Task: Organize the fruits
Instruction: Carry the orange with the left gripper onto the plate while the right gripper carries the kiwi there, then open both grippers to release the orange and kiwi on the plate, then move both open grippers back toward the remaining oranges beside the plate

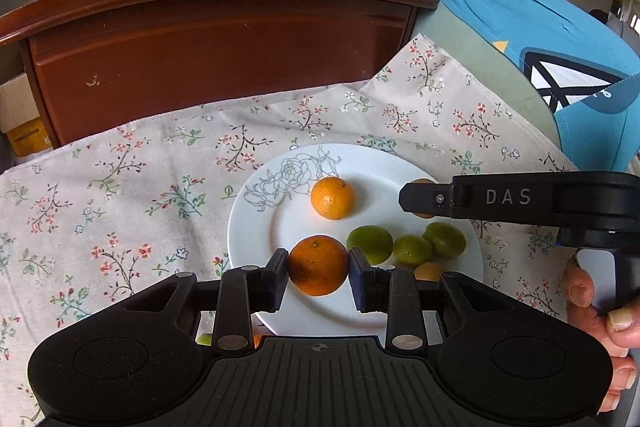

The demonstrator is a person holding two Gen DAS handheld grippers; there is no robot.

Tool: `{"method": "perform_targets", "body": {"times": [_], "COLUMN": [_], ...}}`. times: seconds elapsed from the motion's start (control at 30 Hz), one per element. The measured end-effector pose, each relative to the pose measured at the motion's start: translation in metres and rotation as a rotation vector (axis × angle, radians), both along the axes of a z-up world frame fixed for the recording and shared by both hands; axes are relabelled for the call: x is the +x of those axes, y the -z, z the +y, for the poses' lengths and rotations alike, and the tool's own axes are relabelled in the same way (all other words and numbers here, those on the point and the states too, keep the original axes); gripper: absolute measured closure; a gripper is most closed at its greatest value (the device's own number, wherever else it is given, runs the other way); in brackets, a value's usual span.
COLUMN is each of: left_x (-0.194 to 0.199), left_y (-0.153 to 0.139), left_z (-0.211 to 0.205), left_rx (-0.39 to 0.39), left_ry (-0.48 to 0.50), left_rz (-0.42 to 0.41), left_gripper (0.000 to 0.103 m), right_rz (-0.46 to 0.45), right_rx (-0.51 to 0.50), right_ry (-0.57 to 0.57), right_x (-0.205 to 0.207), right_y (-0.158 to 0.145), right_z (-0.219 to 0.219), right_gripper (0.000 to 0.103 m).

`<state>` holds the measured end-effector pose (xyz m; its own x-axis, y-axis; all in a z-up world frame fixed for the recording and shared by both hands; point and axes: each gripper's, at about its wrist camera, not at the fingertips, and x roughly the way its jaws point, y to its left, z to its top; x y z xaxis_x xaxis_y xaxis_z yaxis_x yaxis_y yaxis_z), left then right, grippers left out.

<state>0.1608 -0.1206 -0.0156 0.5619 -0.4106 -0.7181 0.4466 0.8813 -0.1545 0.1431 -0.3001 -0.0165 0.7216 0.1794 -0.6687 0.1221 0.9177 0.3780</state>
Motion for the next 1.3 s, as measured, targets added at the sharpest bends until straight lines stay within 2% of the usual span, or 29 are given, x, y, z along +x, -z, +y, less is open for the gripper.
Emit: {"method": "perform_targets", "body": {"times": [0.23,0.3,0.37,0.47,0.57,0.7,0.8,1.07,1.17,1.3], "left_x": [0.002,0.0,-0.003,-0.008,-0.011,-0.011,-0.014,-0.027,-0.03,-0.028], "left_y": [0.003,-0.002,-0.011,-0.027,-0.039,-0.048,-0.052,-0.059,-0.063,-0.061], "left_z": [-0.005,-0.003,-0.001,0.004,0.014,0.032,0.044,0.073,0.084,0.095], "left_rx": [-0.011,-0.03,-0.035,-0.025,-0.026,-0.026,0.007,0.082,0.064,0.045], "left_ry": [0.009,0.001,-0.015,-0.028,-0.049,-0.083,-0.097,-0.119,-0.15,-0.188], "left_rz": [0.003,-0.007,-0.036,-0.083,-0.091,-0.056,-0.056,-0.051,-0.059,-0.021], "left_gripper": [0.07,0.055,0.035,0.021,0.014,0.011,0.011,0.011,0.011,0.011], "right_rz": [0.013,0.006,0.0,-0.018,-0.033,-0.042,-0.046,-0.045,-0.046,-0.038], "right_rx": [0.028,0.034,0.042,0.045,0.048,0.047,0.037,0.03,0.034,0.043], "right_ry": [0.027,0.029,0.031,0.028,0.026,0.009,-0.01,-0.068,-0.095,-0.124], "right_x": [0.007,0.007,0.006,0.004,0.001,-0.008,-0.016,-0.045,-0.058,-0.076], "right_y": [0.007,0.005,0.002,-0.004,-0.011,-0.017,-0.021,-0.022,-0.021,-0.016], "right_z": [-0.006,-0.007,-0.007,-0.007,-0.006,-0.001,0.005,0.024,0.034,0.048], "right_gripper": [0.071,0.071,0.071,0.07,0.066,0.064,0.061,0.061,0.061,0.061]}}
